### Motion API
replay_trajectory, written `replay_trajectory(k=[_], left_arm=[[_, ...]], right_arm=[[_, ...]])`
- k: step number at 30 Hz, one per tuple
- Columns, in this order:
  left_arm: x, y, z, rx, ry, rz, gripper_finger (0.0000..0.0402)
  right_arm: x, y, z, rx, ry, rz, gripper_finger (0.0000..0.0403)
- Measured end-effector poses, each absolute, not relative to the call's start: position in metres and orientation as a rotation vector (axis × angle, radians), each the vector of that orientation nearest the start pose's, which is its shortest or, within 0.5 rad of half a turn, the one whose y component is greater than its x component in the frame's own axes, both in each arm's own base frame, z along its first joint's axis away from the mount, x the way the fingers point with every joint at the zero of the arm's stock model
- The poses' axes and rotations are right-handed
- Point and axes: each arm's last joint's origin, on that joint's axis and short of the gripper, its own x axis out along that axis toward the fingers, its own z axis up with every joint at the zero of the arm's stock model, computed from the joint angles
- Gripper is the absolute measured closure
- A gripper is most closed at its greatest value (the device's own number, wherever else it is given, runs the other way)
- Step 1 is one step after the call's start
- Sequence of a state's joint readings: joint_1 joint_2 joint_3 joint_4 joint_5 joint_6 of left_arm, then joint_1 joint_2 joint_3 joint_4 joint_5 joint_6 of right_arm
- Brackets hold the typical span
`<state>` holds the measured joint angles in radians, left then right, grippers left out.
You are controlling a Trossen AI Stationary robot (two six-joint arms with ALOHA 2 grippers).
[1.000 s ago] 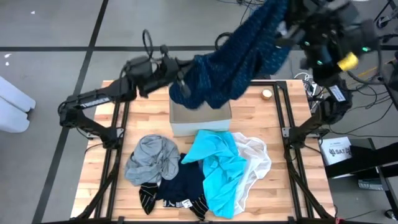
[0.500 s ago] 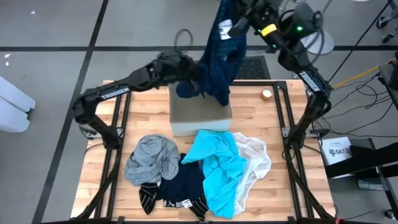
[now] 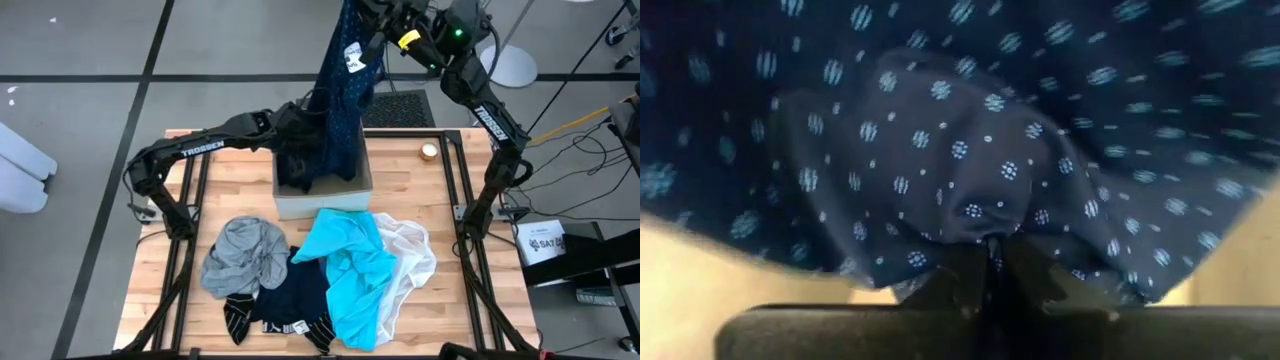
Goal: Sort clothes
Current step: Put the blue shirt into the laundry bin
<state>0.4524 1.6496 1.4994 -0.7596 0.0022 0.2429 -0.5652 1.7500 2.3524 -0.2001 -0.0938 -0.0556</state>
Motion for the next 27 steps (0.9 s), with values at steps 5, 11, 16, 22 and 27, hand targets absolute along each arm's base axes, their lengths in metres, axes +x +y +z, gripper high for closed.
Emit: replay_trajectory(k=[5, 11, 16, 22, 27], left_arm=[[0.305, 0.153, 0.327, -0.016, 0.843, 0.245, 0.0345], [0.281, 0.141, 0.355, -0.001, 0.789, 0.255, 0.0313], [0.257, 0.129, 0.375, -0.005, 0.764, 0.263, 0.029], [0.217, 0.108, 0.401, -0.055, 0.717, 0.296, 0.0284], [0.181, 0.087, 0.413, -0.087, 0.595, 0.333, 0.0283]], right_arm=[[0.275, -0.175, 0.583, -0.175, -0.305, -0.468, 0.0403], [0.276, -0.175, 0.579, -0.172, -0.26, -0.443, 0.0403], [0.277, -0.176, 0.578, -0.179, -0.242, -0.426, 0.0403], [0.289, -0.183, 0.568, -0.155, -0.213, -0.395, 0.0403], [0.309, -0.195, 0.548, -0.109, -0.138, -0.333, 0.0403]])
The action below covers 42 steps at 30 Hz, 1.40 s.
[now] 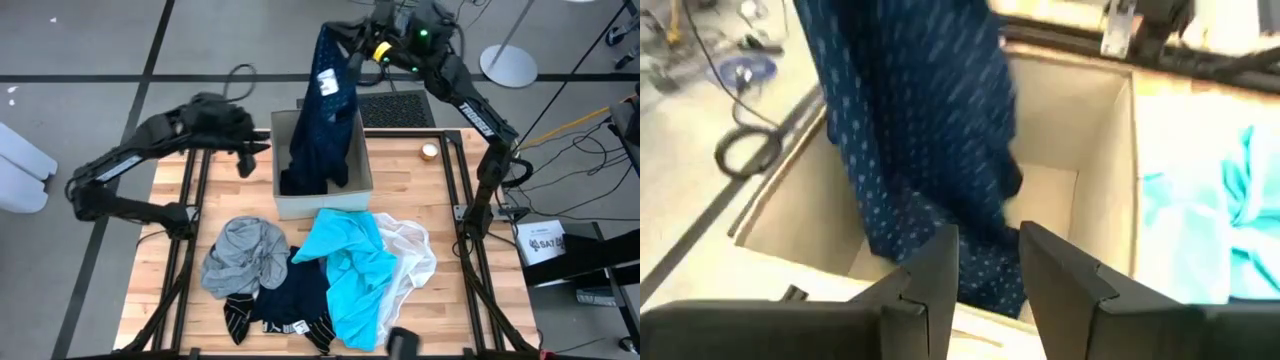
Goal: Sort clothes
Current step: Put the blue shirt into the laundry bin
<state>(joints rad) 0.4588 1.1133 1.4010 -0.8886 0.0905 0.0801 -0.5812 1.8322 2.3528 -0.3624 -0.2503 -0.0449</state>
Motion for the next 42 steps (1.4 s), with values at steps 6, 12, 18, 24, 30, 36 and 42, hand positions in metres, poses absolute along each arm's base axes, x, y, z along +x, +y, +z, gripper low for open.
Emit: replay_trajectory(k=[6, 12, 18, 24, 30, 36, 42], left_arm=[[0.146, 0.066, 0.383, -0.123, 0.461, 0.429, 0.0283], [0.127, 0.058, 0.357, -0.117, 0.238, 0.49, 0.0283], [0.128, 0.06, 0.353, -0.062, -0.08, 0.511, 0.0283], [0.138, 0.065, 0.342, -0.042, -0.211, 0.516, 0.0283], [0.144, 0.065, 0.313, -0.093, -0.068, 0.462, 0.0283], [0.146, 0.069, 0.306, -0.045, -0.095, 0.568, 0.0283], [0.145, 0.068, 0.314, 0.002, -0.163, 0.573, 0.0283]], right_arm=[[0.338, -0.208, 0.511, -0.017, 0.027, -0.239, 0.0403], [0.354, -0.209, 0.475, 0.025, 0.255, -0.195, 0.0403], [0.374, -0.194, 0.435, 0.051, 0.503, -0.113, 0.0403], [0.382, -0.166, 0.407, 0.057, 0.751, -0.043, 0.0403], [0.379, -0.143, 0.378, -0.039, 1.108, -0.112, 0.0403], [0.405, -0.147, 0.353, -0.08, 1.113, -0.15, 0.0403], [0.434, -0.167, 0.306, -0.078, 1.146, -0.146, 0.0403]])
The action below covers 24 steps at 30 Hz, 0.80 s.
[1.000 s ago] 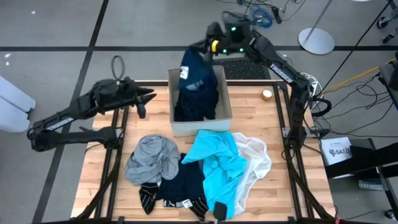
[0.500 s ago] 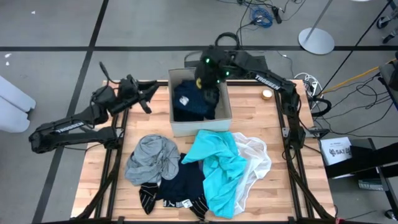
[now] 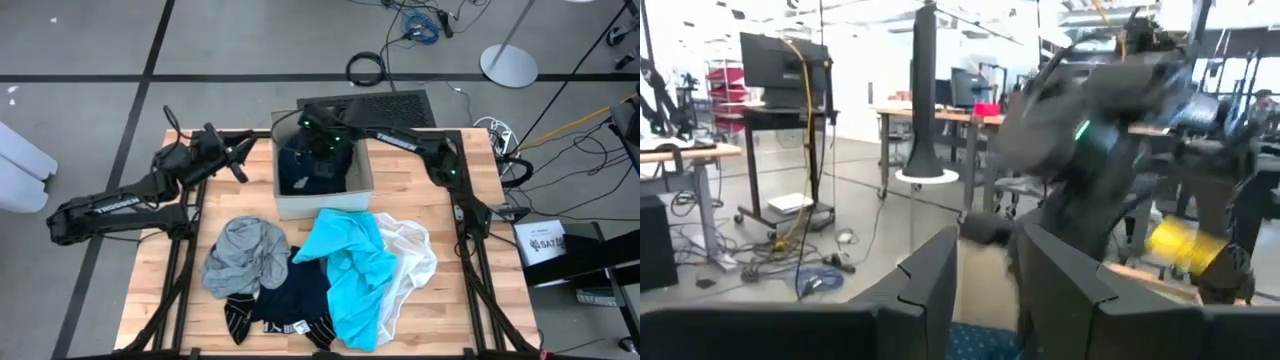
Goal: Sort clothes
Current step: Put the blue shirt into the laundry bin
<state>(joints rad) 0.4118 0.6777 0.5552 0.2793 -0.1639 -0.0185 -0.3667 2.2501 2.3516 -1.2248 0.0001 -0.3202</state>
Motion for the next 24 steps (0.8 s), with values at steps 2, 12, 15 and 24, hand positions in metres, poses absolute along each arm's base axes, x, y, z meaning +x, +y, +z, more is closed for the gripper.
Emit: replay_trajectory(k=[2, 12, 15, 24], left_arm=[[0.145, 0.068, 0.315, 0.005, -0.174, 0.574, 0.0283], [0.144, 0.068, 0.317, 0.04, -0.19, 0.574, 0.0283], [0.144, 0.068, 0.318, 0.042, -0.202, 0.573, 0.0283], [0.144, 0.068, 0.318, 0.042, -0.203, 0.573, 0.0283]], right_arm=[[0.44, -0.173, 0.287, -0.061, 1.191, -0.142, 0.0403], [0.452, -0.179, 0.225, -0.103, 1.415, -0.13, 0.0381], [0.454, -0.176, 0.227, -0.198, 1.43, -0.175, 0.0348], [0.451, -0.167, 0.253, -0.178, 1.362, -0.226, 0.0212]])
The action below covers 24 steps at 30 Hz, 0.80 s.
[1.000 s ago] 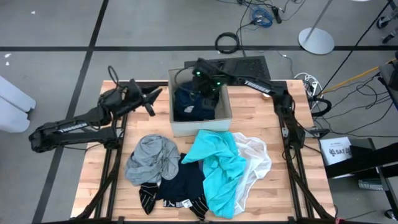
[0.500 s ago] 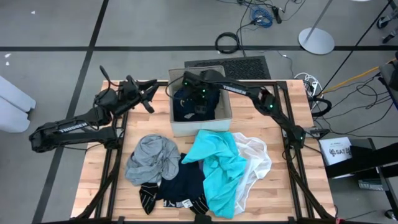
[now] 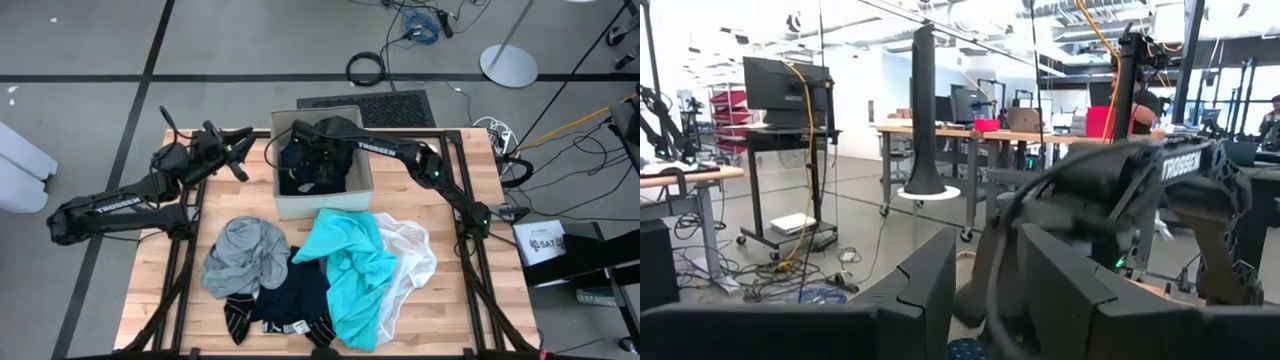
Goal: Sort clothes
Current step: Put the blue shirt into the laundry bin, then put the light blue shorts into the laundry bin
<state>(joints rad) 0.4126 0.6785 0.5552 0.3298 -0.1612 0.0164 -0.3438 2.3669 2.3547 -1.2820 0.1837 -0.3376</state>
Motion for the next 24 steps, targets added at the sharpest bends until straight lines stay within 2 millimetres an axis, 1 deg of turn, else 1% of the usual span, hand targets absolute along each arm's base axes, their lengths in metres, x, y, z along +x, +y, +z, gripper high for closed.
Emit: replay_trajectory(k=[4, 9, 13, 17, 20, 24], left_arm=[[0.144, 0.068, 0.318, 0.042, -0.204, 0.573, 0.0283], [0.144, 0.068, 0.319, 0.042, -0.205, 0.573, 0.0283], [0.144, 0.068, 0.319, 0.042, -0.206, 0.573, 0.0283], [0.144, 0.068, 0.319, 0.041, -0.206, 0.573, 0.0283], [0.144, 0.068, 0.319, 0.039, -0.206, 0.573, 0.0283], [0.144, 0.068, 0.319, 0.039, -0.207, 0.573, 0.0283]], right_arm=[[0.442, -0.162, 0.279, -0.196, 1.317, -0.23, 0.0162], [0.424, -0.154, 0.321, -0.214, 1.221, -0.252, 0.0131], [0.406, -0.143, 0.358, -0.223, 1.14, -0.267, 0.0124], [0.384, -0.128, 0.393, -0.216, 1.063, -0.283, 0.0124], [0.365, -0.118, 0.415, -0.184, 1.016, -0.3, 0.0124], [0.341, -0.104, 0.439, -0.11, 0.951, -0.258, 0.0124]])
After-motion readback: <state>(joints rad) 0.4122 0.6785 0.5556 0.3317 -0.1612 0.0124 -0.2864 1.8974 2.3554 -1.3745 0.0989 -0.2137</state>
